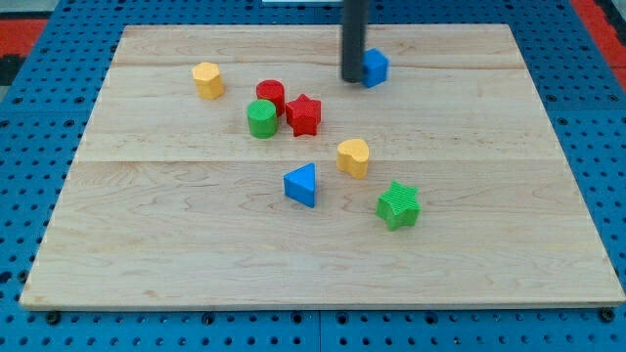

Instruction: Push the red star towards the blue cube

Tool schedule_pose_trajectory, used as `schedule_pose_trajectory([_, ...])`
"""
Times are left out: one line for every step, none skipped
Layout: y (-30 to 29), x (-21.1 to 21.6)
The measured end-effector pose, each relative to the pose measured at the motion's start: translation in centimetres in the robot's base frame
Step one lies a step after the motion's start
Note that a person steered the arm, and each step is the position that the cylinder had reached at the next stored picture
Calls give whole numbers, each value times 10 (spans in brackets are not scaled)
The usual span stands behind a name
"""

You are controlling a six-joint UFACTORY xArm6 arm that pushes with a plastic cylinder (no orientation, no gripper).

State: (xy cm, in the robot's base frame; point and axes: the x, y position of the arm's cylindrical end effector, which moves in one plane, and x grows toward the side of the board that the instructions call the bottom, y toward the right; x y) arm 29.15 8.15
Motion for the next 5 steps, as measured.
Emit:
schedule_pose_trajectory([41,-19])
schedule_pose_trajectory([70,-15])
schedule_pose_trajectory([3,61])
schedule_pose_trajectory([-48,109])
schedule_pose_trajectory([-96,116])
